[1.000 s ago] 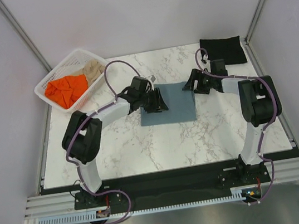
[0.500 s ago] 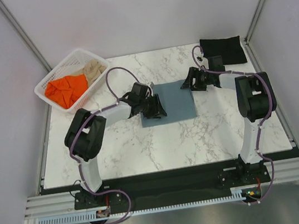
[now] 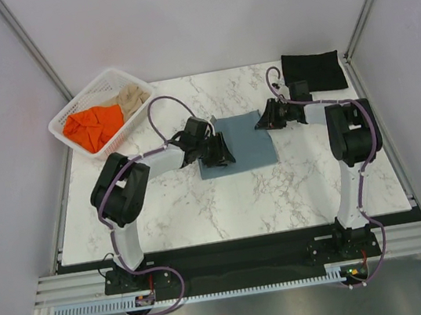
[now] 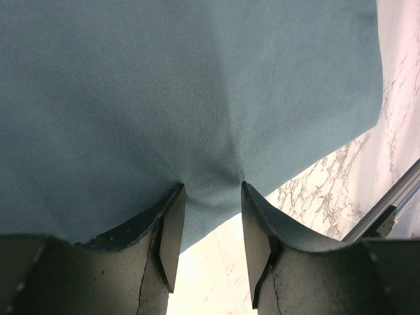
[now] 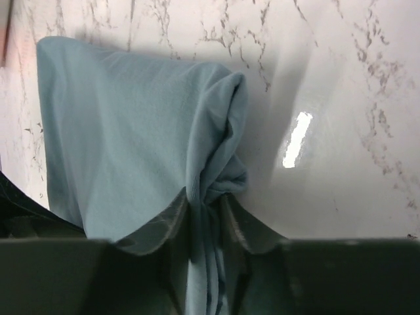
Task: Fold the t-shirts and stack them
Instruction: Neatly place the folded tshirt to the corner
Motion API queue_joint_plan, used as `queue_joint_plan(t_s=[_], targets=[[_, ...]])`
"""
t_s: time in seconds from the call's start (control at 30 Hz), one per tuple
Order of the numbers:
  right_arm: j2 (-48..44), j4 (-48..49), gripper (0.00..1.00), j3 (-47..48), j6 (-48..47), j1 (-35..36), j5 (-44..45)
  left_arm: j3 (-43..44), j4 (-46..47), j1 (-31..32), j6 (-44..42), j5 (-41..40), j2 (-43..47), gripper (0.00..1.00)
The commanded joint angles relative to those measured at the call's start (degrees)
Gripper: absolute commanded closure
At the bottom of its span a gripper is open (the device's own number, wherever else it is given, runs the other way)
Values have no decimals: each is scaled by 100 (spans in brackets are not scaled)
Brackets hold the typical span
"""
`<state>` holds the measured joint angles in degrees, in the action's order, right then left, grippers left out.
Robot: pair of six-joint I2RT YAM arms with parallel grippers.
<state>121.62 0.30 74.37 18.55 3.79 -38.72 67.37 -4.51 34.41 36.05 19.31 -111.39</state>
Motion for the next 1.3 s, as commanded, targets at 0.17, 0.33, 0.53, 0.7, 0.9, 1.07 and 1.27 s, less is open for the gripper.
queue_joint_plan(t_s=[0.17,0.33,0.53,0.7,0.9,1.07,1.27], targets=[[196,-495,100,104,-132,131,-22,-242,-269,-136,191,150,213,52],[-463,-1266,100,560,-694,131,882,29,-768,-575,157,862,1574,50],[-850,-2015,100,1272,-1273,104,1997,486,-1674,-892,-361,1197,2147,48],[-921,-2288,100,1817,-1660,-27,2596,321,-1772,-989,-686,1259,2341,48],[-895,-2245,100,2161,-2179,-54,3545,276,-1878,-1033,-977,1285,2280,48],[-842,-2069,100,2564,-2574,-168,4187,241,-1939,-1033,-1118,1312,2289,48],[-834,-1664,100,2906,-3040,-309,4575,224,-2010,-1042,-1206,1338,2271,48]])
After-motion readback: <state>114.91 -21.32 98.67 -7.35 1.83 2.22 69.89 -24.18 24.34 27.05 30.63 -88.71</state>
